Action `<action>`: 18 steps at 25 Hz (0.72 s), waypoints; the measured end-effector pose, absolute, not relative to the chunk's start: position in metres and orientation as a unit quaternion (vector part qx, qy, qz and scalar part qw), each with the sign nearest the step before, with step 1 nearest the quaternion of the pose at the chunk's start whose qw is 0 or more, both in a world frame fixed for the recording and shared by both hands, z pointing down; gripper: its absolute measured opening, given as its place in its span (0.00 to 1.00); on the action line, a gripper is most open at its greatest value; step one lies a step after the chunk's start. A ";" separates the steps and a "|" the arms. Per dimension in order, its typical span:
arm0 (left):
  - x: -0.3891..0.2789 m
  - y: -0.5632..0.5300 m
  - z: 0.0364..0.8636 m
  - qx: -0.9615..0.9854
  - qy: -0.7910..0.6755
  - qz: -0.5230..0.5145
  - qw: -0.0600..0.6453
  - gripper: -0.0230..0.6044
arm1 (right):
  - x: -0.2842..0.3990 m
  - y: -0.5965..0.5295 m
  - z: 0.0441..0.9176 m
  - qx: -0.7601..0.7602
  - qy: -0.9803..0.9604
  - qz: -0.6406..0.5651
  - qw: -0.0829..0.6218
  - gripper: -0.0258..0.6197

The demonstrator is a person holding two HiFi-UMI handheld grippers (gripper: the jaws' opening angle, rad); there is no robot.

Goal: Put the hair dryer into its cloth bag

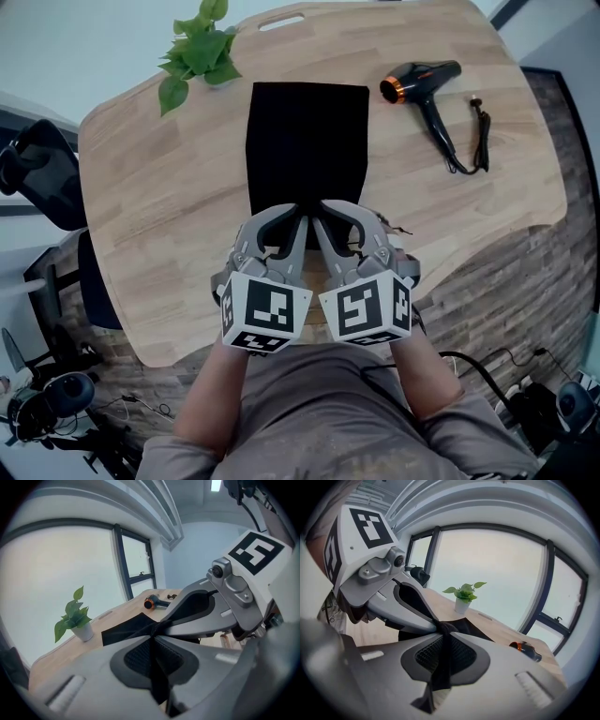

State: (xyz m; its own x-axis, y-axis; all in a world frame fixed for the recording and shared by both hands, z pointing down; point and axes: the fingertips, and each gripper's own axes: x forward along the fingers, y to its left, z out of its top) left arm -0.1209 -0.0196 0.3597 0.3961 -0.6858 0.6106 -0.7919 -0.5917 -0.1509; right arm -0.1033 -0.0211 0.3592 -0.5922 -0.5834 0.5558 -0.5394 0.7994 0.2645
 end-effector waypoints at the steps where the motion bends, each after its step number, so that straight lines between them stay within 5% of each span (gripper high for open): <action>1: -0.121 -0.020 0.359 0.832 -0.443 0.323 0.083 0.06 | -0.104 -0.021 0.358 0.317 -0.891 -0.034 0.322 0.12; 10: -0.123 -0.033 0.336 0.834 -0.435 0.333 0.070 0.06 | -0.105 -0.013 0.337 0.313 -0.895 -0.029 0.318 0.29; 18: -0.112 -0.043 0.313 0.838 -0.421 0.342 0.052 0.06 | -0.087 -0.004 0.342 0.334 -0.878 -0.021 0.342 0.29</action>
